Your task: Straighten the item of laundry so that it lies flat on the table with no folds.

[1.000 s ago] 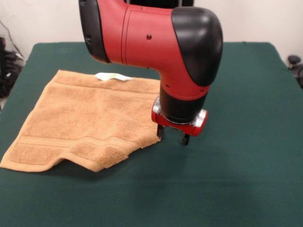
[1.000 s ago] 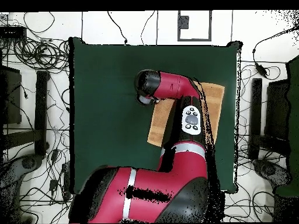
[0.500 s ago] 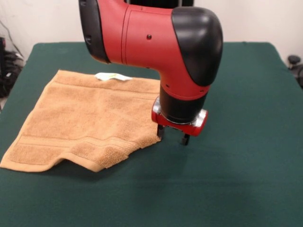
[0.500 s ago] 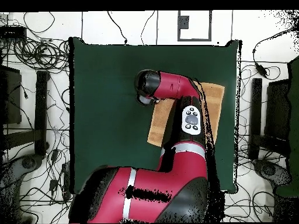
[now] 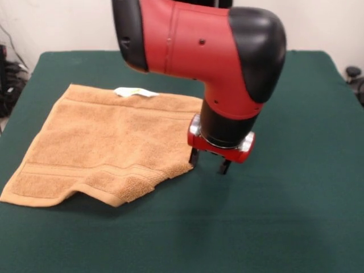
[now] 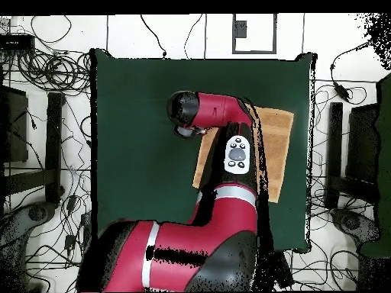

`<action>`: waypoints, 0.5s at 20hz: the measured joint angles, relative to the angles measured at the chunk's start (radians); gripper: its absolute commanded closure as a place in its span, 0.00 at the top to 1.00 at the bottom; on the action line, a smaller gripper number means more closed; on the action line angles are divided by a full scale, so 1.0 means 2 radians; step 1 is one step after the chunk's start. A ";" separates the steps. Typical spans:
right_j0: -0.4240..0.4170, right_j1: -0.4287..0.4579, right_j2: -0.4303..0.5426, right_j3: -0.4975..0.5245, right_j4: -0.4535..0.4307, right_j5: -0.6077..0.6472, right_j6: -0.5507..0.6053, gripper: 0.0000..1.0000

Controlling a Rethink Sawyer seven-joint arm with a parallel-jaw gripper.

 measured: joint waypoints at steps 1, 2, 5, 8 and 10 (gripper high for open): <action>0.001 0.000 -0.001 0.000 -0.001 0.000 0.000 1.00; 0.002 0.000 -0.002 -0.001 -0.004 0.000 0.000 1.00; 0.002 -0.001 -0.002 0.000 -0.005 0.002 0.000 1.00; -0.002 -0.001 -0.001 -0.001 -0.005 0.009 0.000 1.00; -0.005 -0.002 -0.002 -0.001 -0.006 0.011 0.000 1.00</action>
